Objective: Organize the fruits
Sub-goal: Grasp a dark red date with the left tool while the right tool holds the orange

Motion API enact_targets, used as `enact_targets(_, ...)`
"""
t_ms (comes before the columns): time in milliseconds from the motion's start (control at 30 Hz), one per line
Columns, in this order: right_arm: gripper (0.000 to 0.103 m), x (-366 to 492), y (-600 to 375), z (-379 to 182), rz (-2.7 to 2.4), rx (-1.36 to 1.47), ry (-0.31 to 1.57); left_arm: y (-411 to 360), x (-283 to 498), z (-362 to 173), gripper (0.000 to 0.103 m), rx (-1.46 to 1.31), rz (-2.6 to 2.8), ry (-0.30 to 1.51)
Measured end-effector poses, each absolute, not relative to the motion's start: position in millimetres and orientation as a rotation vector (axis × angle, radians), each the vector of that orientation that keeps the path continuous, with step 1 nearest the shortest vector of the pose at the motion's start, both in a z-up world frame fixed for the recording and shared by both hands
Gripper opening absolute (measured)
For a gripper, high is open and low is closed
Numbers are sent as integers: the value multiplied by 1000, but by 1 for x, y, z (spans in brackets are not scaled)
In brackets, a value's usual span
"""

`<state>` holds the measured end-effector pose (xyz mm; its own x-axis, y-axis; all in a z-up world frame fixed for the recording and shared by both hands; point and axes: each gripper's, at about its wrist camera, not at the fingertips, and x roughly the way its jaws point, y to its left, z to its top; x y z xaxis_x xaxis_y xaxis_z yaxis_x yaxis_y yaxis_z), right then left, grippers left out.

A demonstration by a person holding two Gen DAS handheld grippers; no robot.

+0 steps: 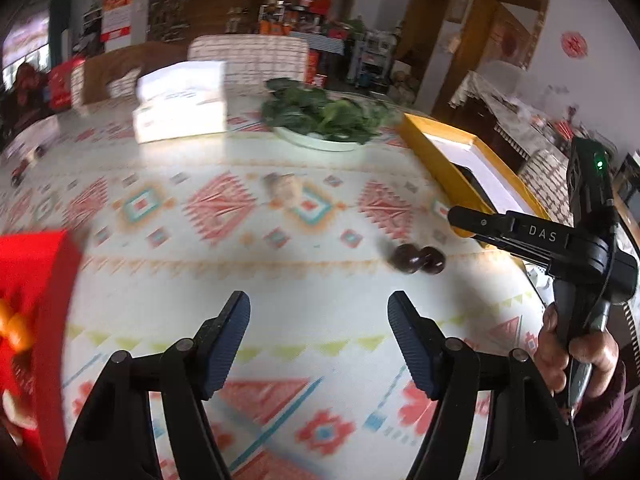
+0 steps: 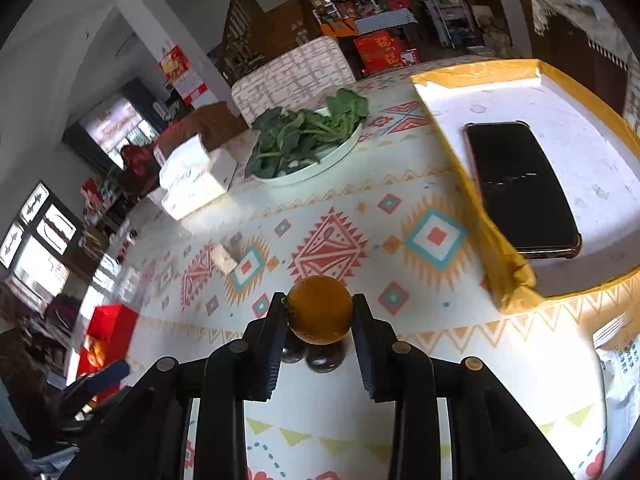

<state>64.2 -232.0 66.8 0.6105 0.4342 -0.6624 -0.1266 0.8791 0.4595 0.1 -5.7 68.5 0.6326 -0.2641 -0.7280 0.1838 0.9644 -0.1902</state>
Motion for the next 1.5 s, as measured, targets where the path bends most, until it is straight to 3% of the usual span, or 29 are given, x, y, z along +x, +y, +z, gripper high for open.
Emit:
enact_targets(133,35,64,-242,66,327,432,849,-42,22,59,71,-42,-311,842)
enact_targets(267,35,63,-246,67,337,457,846,-68,46,45,59,40,-347,866)
enact_targets(600,35,63,-246,67,356,477,845,-103,66,30,59,152,-419,864)
enact_targets(633,35,63,-246,67,354,478,845,-102,67,31,55,147,-425,866)
enact_targets(733,35,63,-247,66,351,481,846,-103,71,30,29,135,-456,883)
enact_targets(767,35,64,-247,65,349,482,847,-104,71,29,25,131,-471,883)
enact_targets(1267,35,66,-247,62,346,484,850,-94,56,32,23,113,-474,863)
enact_targets(1500,35,64,-244,63,358,470,847,-36,20,59,23,-13,-390,801)
